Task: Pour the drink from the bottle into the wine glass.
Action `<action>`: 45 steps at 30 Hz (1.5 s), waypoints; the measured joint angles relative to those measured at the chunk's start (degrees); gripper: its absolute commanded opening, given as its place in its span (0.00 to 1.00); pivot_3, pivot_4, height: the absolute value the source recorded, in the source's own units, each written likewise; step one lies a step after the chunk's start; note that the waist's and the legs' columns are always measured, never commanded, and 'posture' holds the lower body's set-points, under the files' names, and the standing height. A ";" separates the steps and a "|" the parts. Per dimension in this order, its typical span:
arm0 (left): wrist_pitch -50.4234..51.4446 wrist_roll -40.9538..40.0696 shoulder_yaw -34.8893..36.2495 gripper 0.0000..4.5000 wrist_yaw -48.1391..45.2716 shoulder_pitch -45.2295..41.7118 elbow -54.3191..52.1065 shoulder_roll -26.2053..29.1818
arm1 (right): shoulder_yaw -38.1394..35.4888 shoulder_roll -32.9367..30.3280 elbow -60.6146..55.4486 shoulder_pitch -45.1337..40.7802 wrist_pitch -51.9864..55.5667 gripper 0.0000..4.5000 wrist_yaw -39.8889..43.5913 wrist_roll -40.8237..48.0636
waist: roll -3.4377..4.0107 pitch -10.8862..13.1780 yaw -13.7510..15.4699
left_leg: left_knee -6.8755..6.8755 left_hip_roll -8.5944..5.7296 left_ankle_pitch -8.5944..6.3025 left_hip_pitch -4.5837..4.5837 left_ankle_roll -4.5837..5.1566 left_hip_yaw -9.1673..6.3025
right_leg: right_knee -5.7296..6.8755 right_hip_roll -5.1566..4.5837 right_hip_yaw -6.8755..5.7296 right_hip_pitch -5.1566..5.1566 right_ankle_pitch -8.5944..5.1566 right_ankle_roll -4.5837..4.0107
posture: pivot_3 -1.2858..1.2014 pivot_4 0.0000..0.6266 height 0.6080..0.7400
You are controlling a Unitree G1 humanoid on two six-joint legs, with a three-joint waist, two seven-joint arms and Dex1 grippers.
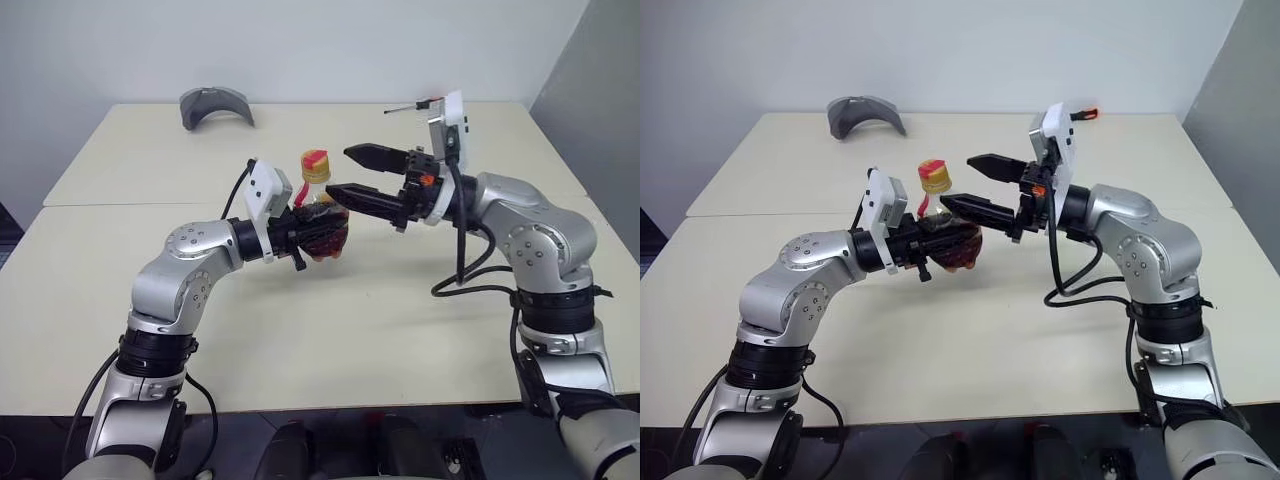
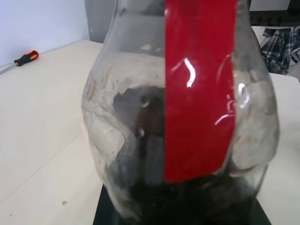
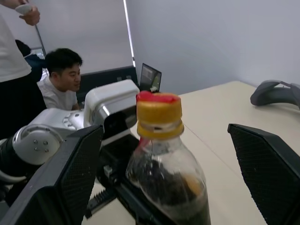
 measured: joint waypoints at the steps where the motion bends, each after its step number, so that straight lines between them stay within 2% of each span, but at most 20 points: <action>1: 0.00 0.01 0.00 0.16 0.00 -0.13 0.05 0.00 | 0.08 0.47 0.45 -0.61 -0.11 1.00 -0.24 -0.08 | 0.00 0.00 0.01 | 0.00 0.00 0.00 0.00 0.00 0.01 | -0.01 0.00 0.01 0.00 0.00 0.00 | 0.52 0.24 1.00; 27: -0.09 0.07 0.01 0.16 0.24 -0.04 0.68 -0.10 | 2.48 3.19 5.52 -4.47 -2.35 1.00 0.72 -3.13 | 0.00 0.00 0.01 | 0.01 -0.01 0.00 0.00 0.00 0.01 | 0.00 0.00 0.01 0.00 0.00 0.00 | 0.52 0.24 1.00; 30: 0.00 0.06 0.01 0.16 0.25 0.43 0.24 -0.07 | 2.81 3.30 6.15 -4.46 -2.50 0.87 0.78 -3.88 | 0.00 0.00 0.01 | 0.01 -0.01 0.00 0.00 0.00 0.01 | 0.00 0.00 0.01 0.00 0.00 0.00 | 0.52 0.24 1.00; 37: 0.04 0.04 0.03 0.16 0.31 0.99 -0.17 0.01 | 2.87 4.25 6.92 -4.47 -3.42 0.32 1.47 -4.00 | 0.00 0.00 0.01 | 0.01 -0.01 0.00 0.00 0.00 0.01 | 0.00 0.00 0.01 0.00 0.00 0.00 | 0.52 0.24 1.00; 38: 0.04 0.04 0.05 0.16 0.31 1.00 -0.17 0.07 | 2.87 4.25 6.92 -4.47 -3.46 0.27 1.62 -4.03 | 0.00 0.00 0.02 | 0.01 -0.01 0.00 0.00 0.00 0.01 | 0.00 0.00 0.01 0.00 0.00 0.00 | 0.52 0.24 1.00; 45: 0.04 0.00 0.14 0.16 0.34 1.50 -0.68 0.10 | 2.87 4.23 6.91 -4.46 -3.30 0.27 2.05 -3.95 | 0.00 0.00 0.01 | 0.01 -0.01 0.00 0.00 0.00 0.01 | 0.00 -0.01 0.01 0.00 0.00 0.00 | 0.52 0.24 1.00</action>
